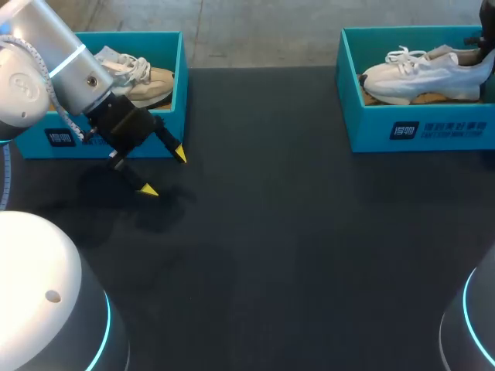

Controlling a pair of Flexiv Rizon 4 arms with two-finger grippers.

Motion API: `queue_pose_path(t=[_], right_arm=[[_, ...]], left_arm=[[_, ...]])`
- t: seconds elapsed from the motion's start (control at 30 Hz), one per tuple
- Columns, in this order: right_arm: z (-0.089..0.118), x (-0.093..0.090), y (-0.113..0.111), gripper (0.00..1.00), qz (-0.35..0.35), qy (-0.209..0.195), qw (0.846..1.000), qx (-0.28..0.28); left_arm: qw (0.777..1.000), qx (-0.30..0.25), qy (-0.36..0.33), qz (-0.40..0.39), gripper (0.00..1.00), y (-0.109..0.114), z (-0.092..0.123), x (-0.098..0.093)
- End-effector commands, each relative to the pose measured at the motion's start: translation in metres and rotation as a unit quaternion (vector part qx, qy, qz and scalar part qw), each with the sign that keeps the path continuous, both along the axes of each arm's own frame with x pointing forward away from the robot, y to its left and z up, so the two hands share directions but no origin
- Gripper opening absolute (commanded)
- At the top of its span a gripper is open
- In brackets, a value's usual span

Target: Take the shoe out of the shoebox, open the shoe tongue, remove and reinsert the insole, then place the shoe into the shoebox

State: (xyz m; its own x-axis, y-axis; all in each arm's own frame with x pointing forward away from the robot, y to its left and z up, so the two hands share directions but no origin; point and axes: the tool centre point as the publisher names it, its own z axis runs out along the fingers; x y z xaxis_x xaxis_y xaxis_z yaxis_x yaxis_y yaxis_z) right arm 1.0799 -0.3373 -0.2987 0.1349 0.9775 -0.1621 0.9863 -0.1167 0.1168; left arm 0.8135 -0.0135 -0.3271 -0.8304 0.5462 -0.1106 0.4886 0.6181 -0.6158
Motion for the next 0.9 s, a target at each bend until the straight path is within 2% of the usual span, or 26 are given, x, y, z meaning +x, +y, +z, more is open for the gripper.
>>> queue_pose_path(t=[0.03,0.4,0.9], right_arm=[[0.009,-0.006,-0.002,0.00,-0.001,-0.009,1.000,0.000],[0.009,-0.009,-0.007,0.00,-0.007,-0.012,1.000,-0.005],[-0.010,-0.020,-0.004,0.00,-0.004,0.001,1.000,-0.009]], left_arm=[[1.000,0.001,-0.001,0.000,1.00,0.000,0.000,-0.001],[1.000,0.001,-0.001,0.000,1.00,0.000,0.000,-0.001],[1.000,0.001,-0.001,0.000,1.00,0.000,0.000,-0.001]])
